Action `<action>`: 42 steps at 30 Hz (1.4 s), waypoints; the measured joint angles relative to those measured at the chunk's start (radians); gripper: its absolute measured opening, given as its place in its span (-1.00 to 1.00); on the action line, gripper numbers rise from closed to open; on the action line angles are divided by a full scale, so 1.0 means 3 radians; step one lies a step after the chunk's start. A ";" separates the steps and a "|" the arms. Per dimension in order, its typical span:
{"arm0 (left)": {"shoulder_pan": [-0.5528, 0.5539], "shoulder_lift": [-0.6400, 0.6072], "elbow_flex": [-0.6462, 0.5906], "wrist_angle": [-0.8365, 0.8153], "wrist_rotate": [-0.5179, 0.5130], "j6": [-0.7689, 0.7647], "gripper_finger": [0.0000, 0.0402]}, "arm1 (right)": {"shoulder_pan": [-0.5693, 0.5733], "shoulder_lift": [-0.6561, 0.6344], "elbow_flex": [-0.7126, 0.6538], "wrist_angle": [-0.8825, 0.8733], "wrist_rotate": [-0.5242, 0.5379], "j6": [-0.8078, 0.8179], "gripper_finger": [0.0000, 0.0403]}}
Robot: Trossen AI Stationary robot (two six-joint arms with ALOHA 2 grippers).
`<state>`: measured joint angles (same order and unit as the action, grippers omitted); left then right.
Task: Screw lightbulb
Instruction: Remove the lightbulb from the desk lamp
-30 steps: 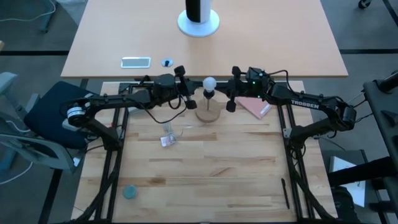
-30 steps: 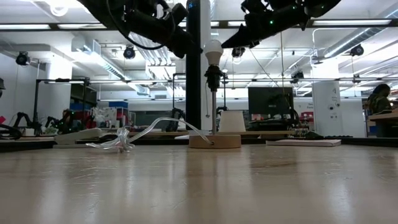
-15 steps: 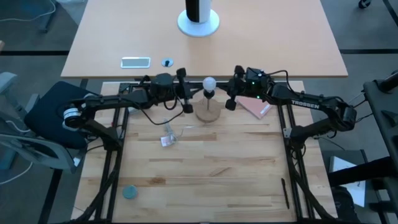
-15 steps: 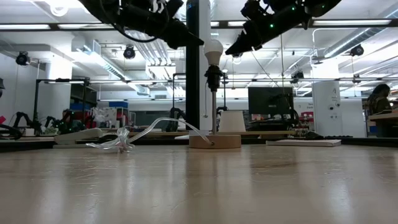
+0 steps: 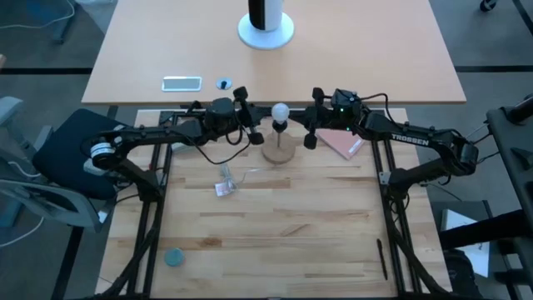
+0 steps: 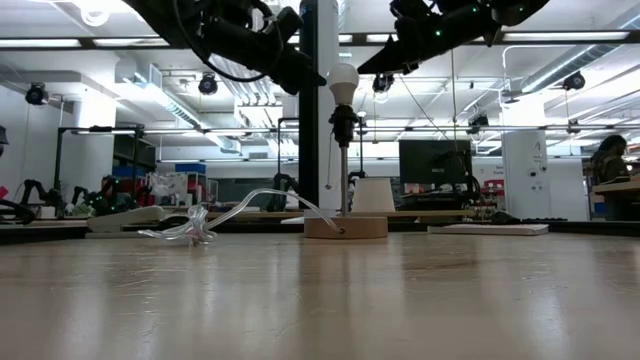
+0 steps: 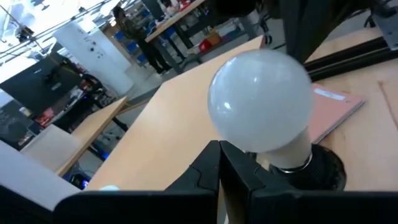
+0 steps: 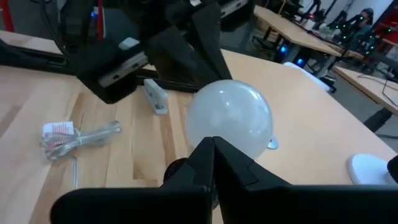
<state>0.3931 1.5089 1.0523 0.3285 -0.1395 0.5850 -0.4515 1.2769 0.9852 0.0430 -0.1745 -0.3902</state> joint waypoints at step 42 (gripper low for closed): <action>-0.0009 -0.0020 0.0000 0.0019 0.0960 -0.0118 -1.00 | -0.0009 0.0049 0.0004 -0.0094 0.0379 0.0039 -1.00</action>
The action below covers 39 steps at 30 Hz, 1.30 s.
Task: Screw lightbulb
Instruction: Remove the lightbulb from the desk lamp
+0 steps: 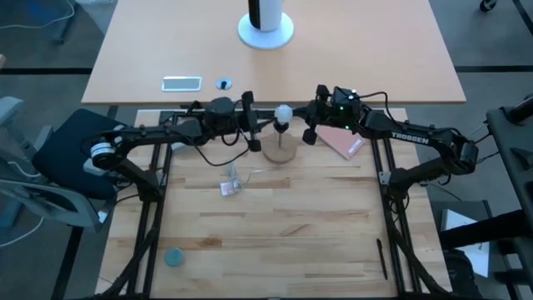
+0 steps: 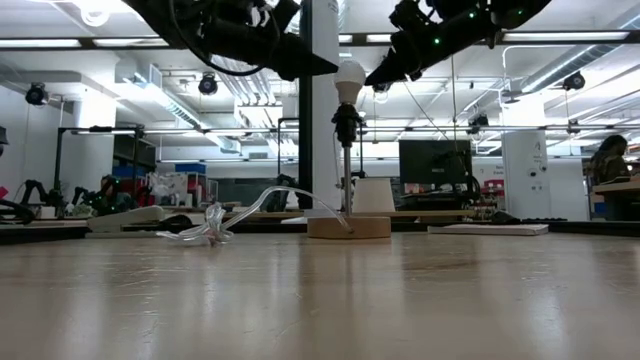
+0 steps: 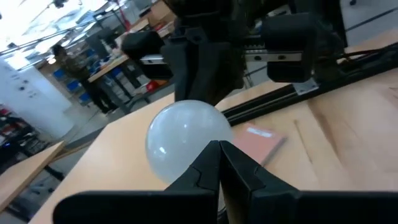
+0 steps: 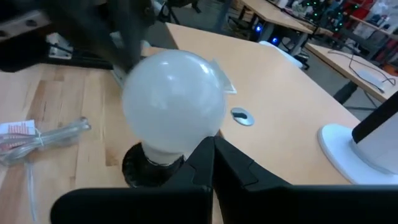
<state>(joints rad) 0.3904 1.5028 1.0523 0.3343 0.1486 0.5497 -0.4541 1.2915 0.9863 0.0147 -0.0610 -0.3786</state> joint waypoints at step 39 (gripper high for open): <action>0.0010 -0.0026 -0.0042 -0.0458 -0.0526 -0.0312 -1.00 | 0.0001 0.0149 -0.0940 0.1485 -0.0057 -0.0163 -0.89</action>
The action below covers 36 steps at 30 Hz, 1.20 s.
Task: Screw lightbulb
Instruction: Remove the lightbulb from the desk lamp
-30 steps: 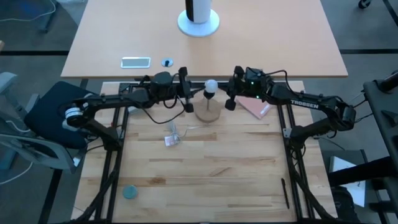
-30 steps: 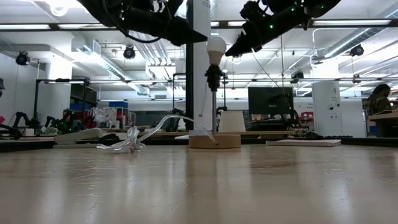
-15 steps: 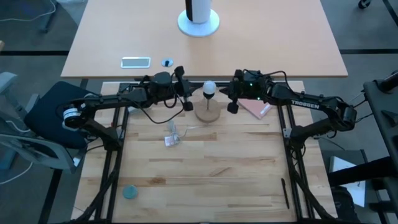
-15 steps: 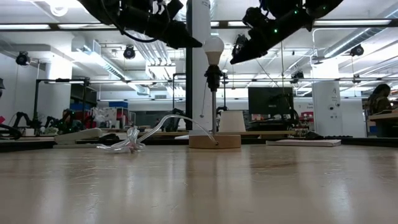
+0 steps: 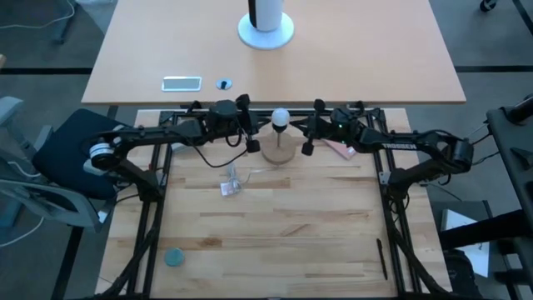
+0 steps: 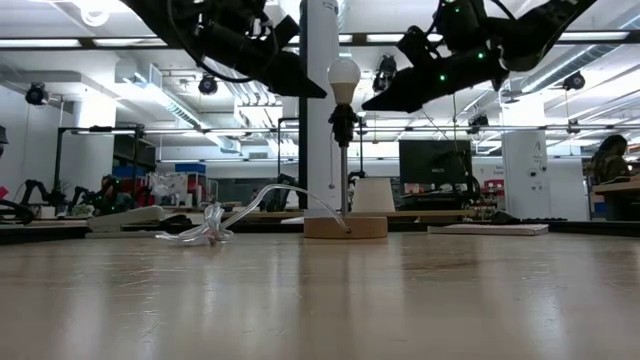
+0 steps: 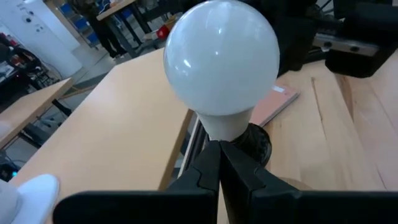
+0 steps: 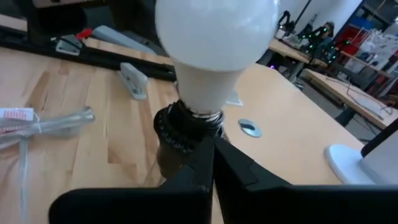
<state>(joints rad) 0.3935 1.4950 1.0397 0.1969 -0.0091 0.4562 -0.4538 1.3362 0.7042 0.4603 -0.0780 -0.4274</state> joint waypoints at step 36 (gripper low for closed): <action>-0.0001 0.0140 -0.0001 0.0328 0.0215 0.0094 -1.00 | 0.0006 0.0422 0.0399 0.0403 -0.0287 0.0181 0.03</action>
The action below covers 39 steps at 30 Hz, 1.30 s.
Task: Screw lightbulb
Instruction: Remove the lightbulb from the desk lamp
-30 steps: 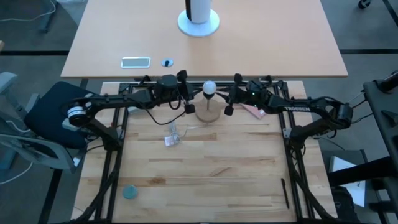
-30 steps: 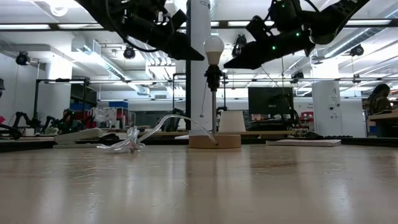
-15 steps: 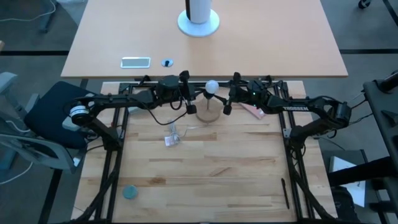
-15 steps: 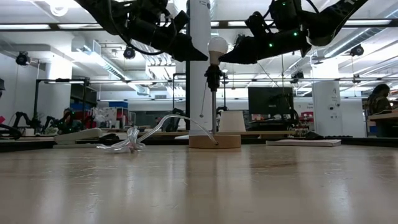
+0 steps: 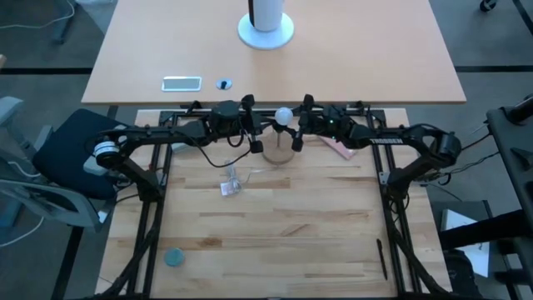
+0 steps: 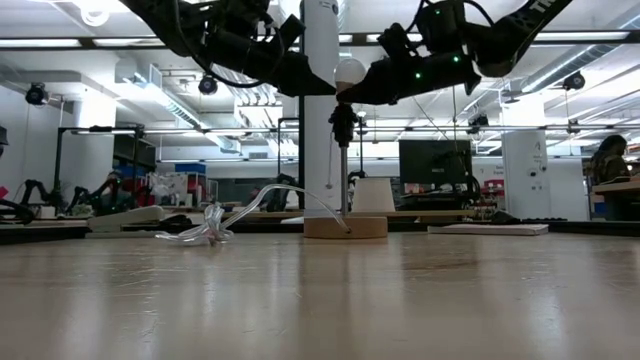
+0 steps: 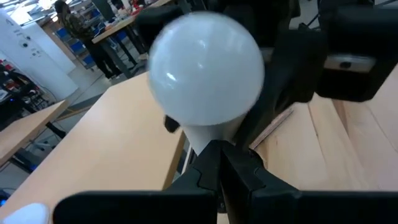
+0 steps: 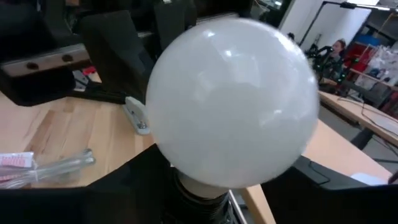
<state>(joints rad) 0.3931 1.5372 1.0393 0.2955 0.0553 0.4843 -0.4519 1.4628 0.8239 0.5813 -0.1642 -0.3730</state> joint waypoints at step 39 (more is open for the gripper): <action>-0.0167 -0.0793 -0.0071 -0.0475 -0.0217 -0.0639 -1.00 | 0.0253 -0.0468 -0.0249 -0.3408 0.0130 0.0938 -0.37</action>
<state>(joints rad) 0.3431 1.2991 1.0180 0.1530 -0.0097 0.2926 -0.3758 1.3226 0.7492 -0.4409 -0.1251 -0.0916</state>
